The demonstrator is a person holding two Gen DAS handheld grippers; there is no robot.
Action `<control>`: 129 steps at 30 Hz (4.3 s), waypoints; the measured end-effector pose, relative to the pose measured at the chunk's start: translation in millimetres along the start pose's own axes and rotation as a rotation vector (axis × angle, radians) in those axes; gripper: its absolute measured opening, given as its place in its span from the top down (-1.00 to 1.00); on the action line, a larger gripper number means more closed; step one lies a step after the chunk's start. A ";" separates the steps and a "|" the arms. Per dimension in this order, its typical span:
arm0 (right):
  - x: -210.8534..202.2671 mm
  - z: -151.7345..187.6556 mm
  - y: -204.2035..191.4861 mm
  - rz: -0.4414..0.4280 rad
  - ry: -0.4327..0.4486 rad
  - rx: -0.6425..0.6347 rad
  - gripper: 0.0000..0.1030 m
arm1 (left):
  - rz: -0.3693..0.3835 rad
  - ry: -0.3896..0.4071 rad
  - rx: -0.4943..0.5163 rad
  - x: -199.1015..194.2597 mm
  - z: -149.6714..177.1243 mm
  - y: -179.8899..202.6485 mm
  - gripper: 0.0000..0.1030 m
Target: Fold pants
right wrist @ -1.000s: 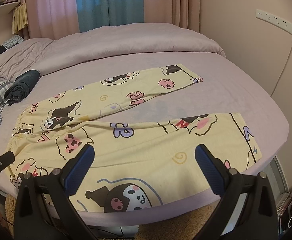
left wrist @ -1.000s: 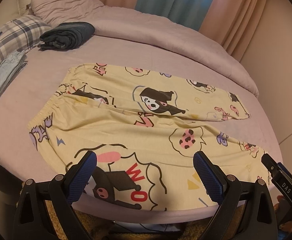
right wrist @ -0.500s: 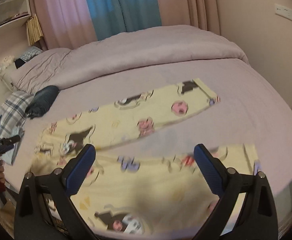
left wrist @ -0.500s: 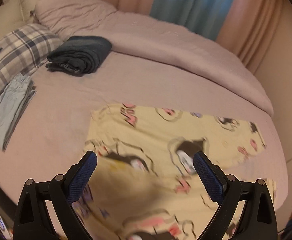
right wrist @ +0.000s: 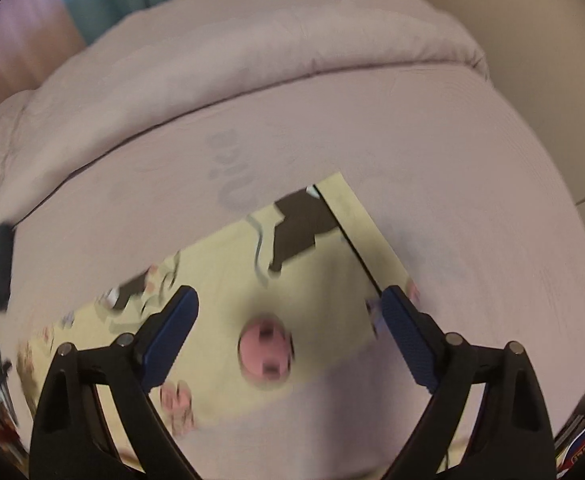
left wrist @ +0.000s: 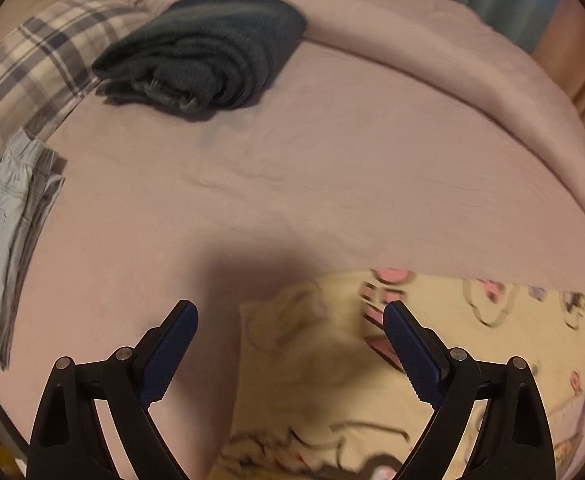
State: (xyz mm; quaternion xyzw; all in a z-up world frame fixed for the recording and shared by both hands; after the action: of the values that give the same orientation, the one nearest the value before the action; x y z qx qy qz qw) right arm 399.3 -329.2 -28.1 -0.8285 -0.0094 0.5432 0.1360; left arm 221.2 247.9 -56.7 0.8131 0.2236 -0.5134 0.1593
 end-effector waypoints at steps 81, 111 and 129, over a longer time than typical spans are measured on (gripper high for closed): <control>-96.2 258.3 140.5 -0.323 0.323 0.127 0.84 | 0.234 0.030 -0.100 -97.7 206.2 -91.1 0.95; -93.2 279.8 121.0 -0.171 0.079 0.080 -0.15 | 0.439 -0.035 0.190 -100.4 212.9 71.3 0.29; -130.9 272.4 81.3 -0.051 0.158 -0.288 0.80 | 0.445 -0.079 0.265 -85.8 211.3 129.0 0.29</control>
State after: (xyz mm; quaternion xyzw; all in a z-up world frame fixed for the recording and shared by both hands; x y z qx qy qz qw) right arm 89.0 -370.2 -31.3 -0.8789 -0.0977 0.4659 0.0300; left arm 95.9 17.9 -64.4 0.8354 -0.0363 -0.5218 0.1688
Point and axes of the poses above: each gripper's, at about its wrist camera, not at the fingertips, and x roughly the way its jaws point, y to its right, z to its underside, the point moved 4 cm from there along x, roughly the way its jaws point, and after that the axes turned 2 degrees about z, right-handed, at the moved point
